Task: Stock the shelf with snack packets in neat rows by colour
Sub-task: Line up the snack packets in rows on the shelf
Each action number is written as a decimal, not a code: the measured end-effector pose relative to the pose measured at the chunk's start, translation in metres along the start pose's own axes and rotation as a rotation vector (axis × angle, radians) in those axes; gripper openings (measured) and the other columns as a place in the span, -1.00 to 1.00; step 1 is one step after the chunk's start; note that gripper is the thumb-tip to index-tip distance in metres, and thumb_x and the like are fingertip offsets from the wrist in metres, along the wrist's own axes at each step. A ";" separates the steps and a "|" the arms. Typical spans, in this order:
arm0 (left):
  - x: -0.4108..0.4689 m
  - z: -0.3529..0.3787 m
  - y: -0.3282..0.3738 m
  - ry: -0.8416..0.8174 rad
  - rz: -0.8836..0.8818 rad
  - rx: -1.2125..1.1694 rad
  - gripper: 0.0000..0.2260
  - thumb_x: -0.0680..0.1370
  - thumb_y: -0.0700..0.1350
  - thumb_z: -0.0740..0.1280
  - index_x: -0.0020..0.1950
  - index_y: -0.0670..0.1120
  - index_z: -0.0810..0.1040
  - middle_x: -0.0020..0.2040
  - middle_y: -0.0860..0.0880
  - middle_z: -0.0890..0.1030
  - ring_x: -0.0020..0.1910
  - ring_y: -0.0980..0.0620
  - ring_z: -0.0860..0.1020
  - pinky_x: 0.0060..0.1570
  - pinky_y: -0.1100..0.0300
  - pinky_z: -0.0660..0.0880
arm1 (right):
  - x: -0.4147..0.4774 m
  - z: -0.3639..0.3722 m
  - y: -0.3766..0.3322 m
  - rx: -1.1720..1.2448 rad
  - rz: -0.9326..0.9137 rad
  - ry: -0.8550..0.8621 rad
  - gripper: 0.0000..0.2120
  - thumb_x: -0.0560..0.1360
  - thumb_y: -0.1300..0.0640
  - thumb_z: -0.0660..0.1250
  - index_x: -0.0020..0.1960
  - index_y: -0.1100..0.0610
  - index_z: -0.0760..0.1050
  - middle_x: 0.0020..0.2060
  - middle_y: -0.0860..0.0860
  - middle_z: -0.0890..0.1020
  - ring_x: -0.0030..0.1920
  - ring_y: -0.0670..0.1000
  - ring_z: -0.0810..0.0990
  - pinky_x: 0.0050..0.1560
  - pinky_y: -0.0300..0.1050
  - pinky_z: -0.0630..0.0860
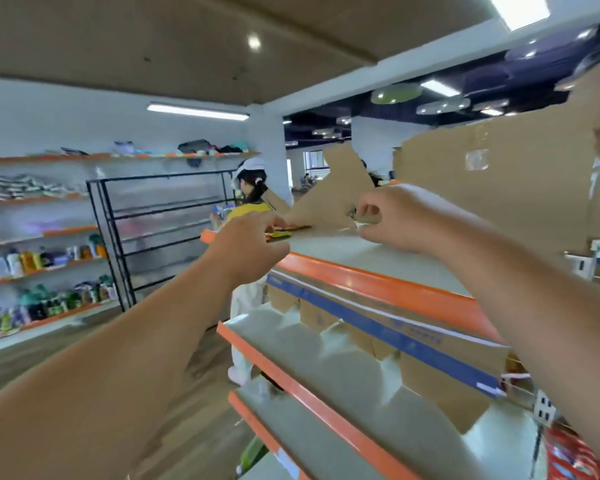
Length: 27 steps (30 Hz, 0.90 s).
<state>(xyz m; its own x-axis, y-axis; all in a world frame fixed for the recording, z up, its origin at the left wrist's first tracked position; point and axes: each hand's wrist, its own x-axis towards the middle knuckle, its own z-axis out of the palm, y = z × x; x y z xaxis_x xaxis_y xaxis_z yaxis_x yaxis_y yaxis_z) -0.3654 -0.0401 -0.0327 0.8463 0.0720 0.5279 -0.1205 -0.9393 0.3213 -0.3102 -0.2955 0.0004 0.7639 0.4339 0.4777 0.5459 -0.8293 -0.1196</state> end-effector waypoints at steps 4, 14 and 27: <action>0.055 0.017 -0.024 -0.070 0.003 0.052 -0.70 0.52 0.06 0.36 0.26 0.18 0.55 0.17 0.09 0.61 0.08 0.03 0.55 0.01 0.10 0.50 | 0.065 0.024 0.003 -0.058 0.003 -0.146 -0.82 0.50 0.01 0.34 0.09 -0.03 0.56 -0.04 0.03 0.63 -0.14 0.06 0.57 -0.04 -0.06 0.54; 0.168 0.050 -0.087 -0.222 -0.060 0.154 -0.70 0.58 0.05 0.31 0.31 0.12 0.57 0.17 0.06 0.62 0.04 0.04 0.60 -0.23 0.22 0.46 | 0.182 0.075 -0.020 -0.169 -0.164 -0.407 -0.84 0.56 0.07 0.29 0.04 0.08 0.63 -0.08 0.04 0.62 -0.26 -0.02 0.50 -0.26 -0.16 0.40; 0.335 0.117 -0.242 -0.492 -0.060 0.253 -0.72 0.57 0.03 0.38 0.26 0.03 0.64 0.27 -0.02 0.60 0.17 -0.04 0.56 0.23 0.05 0.52 | 0.317 0.160 -0.030 -0.192 0.019 -0.507 -0.80 0.60 0.12 0.33 0.18 0.18 0.55 -0.01 0.02 0.59 -0.31 -0.17 0.50 -0.43 -0.33 0.38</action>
<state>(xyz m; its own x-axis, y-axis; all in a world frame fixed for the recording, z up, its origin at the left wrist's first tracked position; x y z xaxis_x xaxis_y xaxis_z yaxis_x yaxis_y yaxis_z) 0.0078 0.1718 -0.0250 0.9977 0.0194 0.0652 0.0122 -0.9940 0.1086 -0.0296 -0.0769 0.0164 0.8693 0.4942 -0.0087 0.4938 -0.8675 0.0600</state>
